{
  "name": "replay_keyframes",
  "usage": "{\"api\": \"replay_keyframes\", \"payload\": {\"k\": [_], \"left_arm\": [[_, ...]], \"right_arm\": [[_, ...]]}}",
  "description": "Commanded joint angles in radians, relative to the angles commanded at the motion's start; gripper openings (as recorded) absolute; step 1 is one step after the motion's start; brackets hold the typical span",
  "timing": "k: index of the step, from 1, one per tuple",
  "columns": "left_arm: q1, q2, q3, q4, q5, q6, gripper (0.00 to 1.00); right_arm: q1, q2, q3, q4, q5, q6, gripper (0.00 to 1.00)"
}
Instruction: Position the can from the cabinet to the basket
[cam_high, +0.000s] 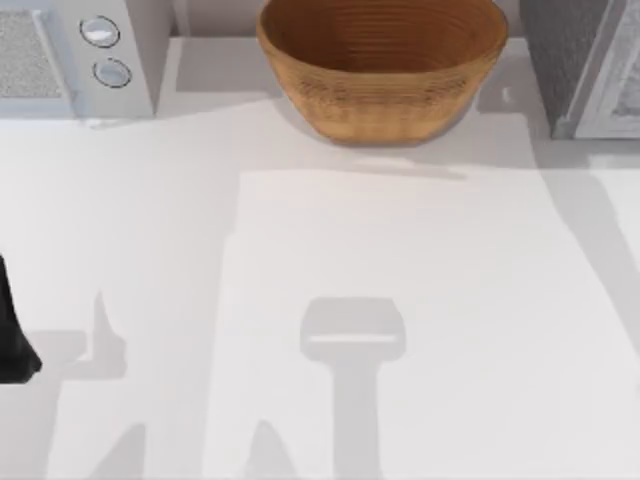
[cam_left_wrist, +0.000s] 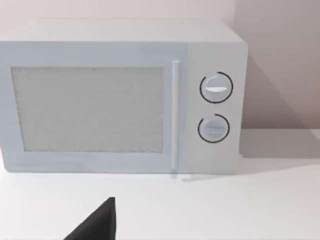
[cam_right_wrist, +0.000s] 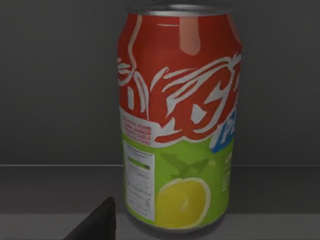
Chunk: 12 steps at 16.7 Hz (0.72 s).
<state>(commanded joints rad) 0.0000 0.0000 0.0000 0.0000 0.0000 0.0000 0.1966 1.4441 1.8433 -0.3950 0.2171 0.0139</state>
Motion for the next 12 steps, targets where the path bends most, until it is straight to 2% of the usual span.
{"api": "replay_keyframes", "payload": {"k": [5,12], "left_arm": [[0.0,0.0,0.0,0.0,0.0,0.0,1.0],[0.0,0.0,0.0,0.0,0.0,0.0,1.0]], "right_arm": [[0.026,0.185,0.147,0.037,0.029,-0.002,1.0],[0.02,0.222,0.19,0.032,0.024,-0.002,1.0]]}}
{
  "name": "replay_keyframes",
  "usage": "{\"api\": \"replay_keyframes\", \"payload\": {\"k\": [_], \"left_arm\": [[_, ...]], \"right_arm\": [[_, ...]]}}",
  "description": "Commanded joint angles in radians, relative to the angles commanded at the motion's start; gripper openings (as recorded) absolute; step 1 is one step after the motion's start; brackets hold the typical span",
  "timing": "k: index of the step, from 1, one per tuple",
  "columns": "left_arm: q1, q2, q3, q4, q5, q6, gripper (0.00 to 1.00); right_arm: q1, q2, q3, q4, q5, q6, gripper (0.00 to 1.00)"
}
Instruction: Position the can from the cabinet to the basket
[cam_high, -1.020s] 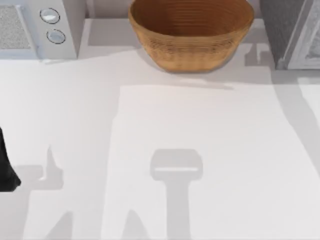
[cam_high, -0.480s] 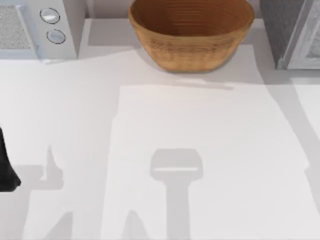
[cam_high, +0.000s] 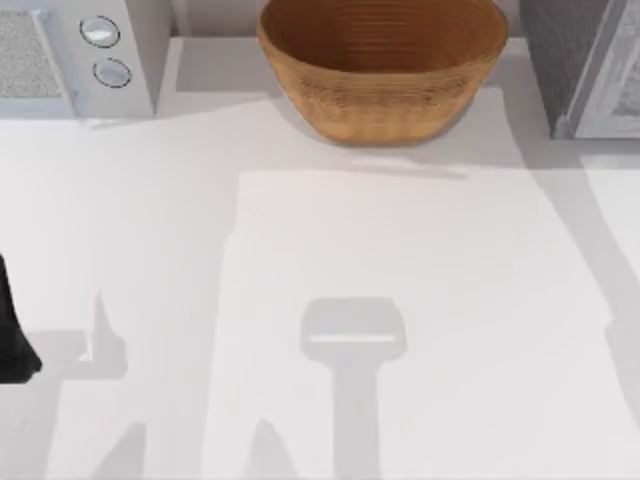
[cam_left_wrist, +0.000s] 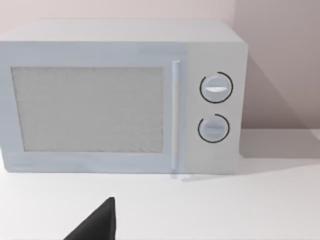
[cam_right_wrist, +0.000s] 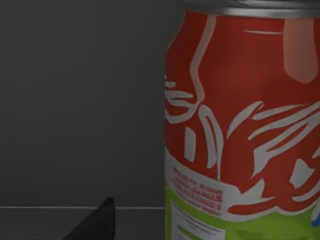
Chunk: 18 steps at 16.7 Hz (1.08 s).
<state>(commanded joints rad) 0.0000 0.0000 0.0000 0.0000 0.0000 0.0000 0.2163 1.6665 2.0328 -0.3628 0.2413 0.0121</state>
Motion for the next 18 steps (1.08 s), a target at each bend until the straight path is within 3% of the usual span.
{"api": "replay_keyframes", "payload": {"k": [8,13,18], "left_arm": [[0.0,0.0,0.0,0.0,0.0,0.0,1.0],[0.0,0.0,0.0,0.0,0.0,0.0,1.0],[0.0,0.0,0.0,0.0,0.0,0.0,1.0]], "right_arm": [[-0.029,0.22,0.282,-0.058,-0.026,-0.001,1.0],[-0.032,0.241,0.308,-0.064,-0.029,-0.001,1.0],[-0.032,0.241,0.308,-0.064,-0.029,-0.001,0.62]]}}
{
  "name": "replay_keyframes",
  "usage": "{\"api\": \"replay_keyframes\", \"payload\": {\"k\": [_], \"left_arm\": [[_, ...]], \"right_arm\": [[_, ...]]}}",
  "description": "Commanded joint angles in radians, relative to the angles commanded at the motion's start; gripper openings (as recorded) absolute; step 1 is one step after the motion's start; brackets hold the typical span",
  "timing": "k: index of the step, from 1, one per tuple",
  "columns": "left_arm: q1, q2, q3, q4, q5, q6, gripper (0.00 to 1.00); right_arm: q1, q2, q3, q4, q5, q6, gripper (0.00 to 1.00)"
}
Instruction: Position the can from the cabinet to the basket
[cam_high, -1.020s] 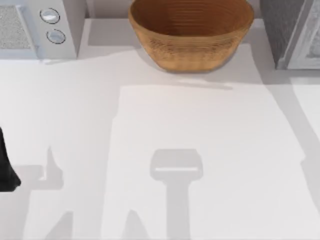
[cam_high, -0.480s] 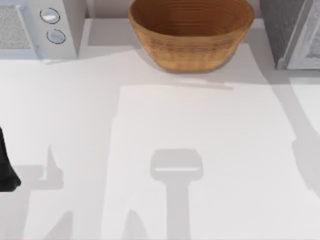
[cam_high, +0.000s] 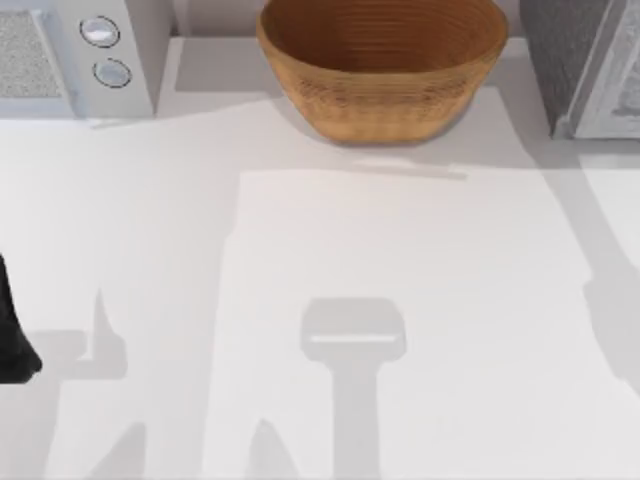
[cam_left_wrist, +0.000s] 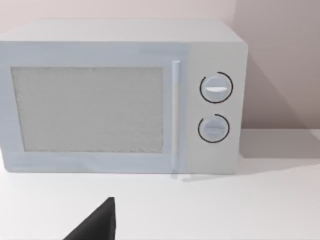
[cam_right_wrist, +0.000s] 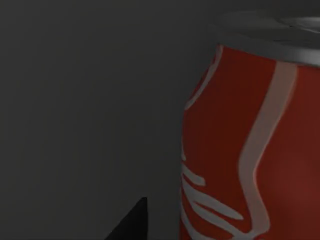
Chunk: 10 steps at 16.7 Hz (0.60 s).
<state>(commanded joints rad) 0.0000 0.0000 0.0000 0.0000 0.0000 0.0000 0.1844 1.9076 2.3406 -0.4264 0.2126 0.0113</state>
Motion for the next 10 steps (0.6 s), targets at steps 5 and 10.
{"api": "replay_keyframes", "payload": {"k": [5,10], "left_arm": [[0.0,0.0,0.0,0.0,0.0,0.0,1.0],[0.0,0.0,0.0,0.0,0.0,0.0,1.0]], "right_arm": [[0.0,0.0,0.0,0.0,0.0,0.0,0.25],[0.0,0.0,0.0,0.0,0.0,0.0,0.0]]}}
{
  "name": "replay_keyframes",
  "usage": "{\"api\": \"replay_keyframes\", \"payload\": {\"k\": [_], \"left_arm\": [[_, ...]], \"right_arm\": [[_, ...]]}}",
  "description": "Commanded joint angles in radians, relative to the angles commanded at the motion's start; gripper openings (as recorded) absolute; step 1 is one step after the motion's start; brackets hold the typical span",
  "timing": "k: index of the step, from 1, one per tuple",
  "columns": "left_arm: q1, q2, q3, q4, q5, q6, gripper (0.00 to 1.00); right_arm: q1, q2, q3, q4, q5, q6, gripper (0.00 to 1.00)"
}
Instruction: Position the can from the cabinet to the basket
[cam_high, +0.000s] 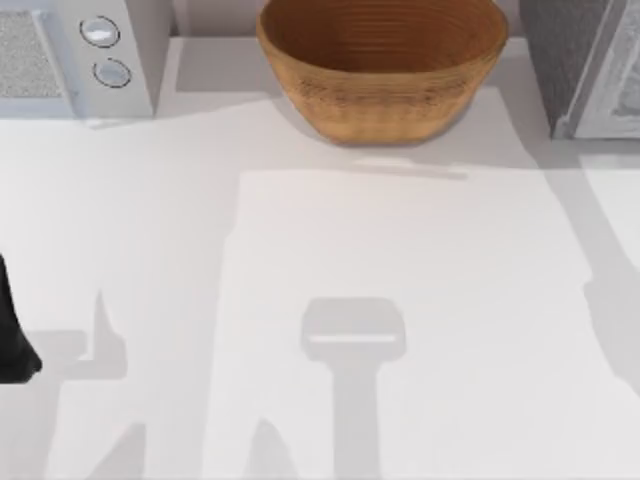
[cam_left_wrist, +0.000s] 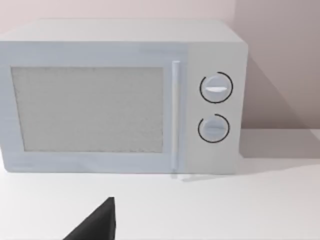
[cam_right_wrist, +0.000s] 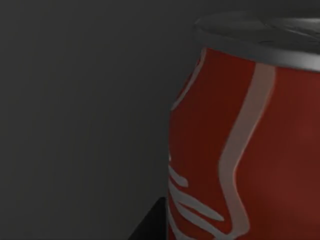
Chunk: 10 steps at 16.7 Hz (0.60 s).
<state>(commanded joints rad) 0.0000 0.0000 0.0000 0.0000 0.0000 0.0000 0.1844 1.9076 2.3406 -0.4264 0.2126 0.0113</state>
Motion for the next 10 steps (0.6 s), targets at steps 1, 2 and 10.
{"api": "replay_keyframes", "payload": {"k": [1,2,10], "left_arm": [[0.0,0.0,0.0,0.0,0.0,0.0,1.0],[0.0,0.0,0.0,0.0,0.0,0.0,1.0],[0.0,0.0,0.0,0.0,0.0,0.0,1.0]], "right_arm": [[0.0,0.0,0.0,0.0,0.0,0.0,0.0],[0.0,0.0,0.0,0.0,0.0,0.0,0.0],[0.018,-0.038,-0.02,-0.026,0.013,0.001,0.0]]}}
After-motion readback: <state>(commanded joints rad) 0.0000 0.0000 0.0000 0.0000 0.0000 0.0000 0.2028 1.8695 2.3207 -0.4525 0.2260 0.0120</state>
